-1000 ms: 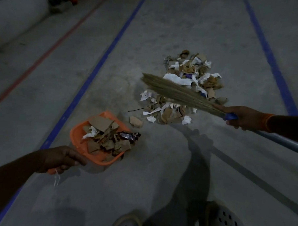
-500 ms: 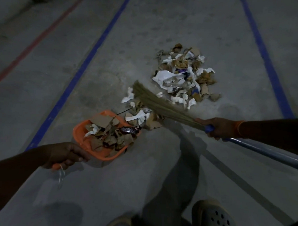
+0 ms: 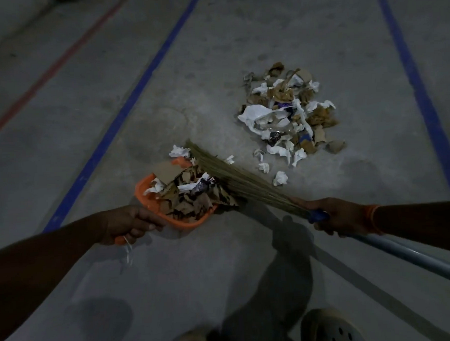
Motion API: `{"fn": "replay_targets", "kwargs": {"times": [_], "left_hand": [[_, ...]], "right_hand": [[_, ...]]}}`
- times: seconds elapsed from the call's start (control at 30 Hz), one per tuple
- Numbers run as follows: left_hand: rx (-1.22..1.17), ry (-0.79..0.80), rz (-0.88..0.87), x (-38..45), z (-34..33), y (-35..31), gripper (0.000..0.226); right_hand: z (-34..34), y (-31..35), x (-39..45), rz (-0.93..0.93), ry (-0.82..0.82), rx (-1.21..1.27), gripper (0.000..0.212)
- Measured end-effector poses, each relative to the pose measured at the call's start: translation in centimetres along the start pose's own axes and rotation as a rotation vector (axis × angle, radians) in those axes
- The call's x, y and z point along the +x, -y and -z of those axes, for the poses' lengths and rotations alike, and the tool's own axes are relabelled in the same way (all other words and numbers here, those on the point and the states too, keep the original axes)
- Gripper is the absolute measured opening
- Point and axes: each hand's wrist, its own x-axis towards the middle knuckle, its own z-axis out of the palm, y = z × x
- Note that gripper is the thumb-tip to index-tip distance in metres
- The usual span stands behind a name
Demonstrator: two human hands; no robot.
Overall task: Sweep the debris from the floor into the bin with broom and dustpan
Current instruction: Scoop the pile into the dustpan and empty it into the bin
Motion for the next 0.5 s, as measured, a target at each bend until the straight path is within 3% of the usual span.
{"fn": "replay_targets", "kwargs": {"times": [0.2,0.33,0.5], "left_hand": [[-0.088,-0.034,-0.072,0.2,0.1,-0.9,0.033],[-0.159,-0.073,-0.126,0.3,0.5,-1.4,0.036],[-0.227,-0.125,-0.204,0.4,1.4,-1.9,0.036]], "right_hand": [[0.8,1.3,1.3,0.016,-0.047,-0.057,0.075],[1.9,3.4,2.7,0.095,-0.108,-0.252,0.068],[2.3,6.0,4.6,0.277,-0.174,-0.429,0.085]]}}
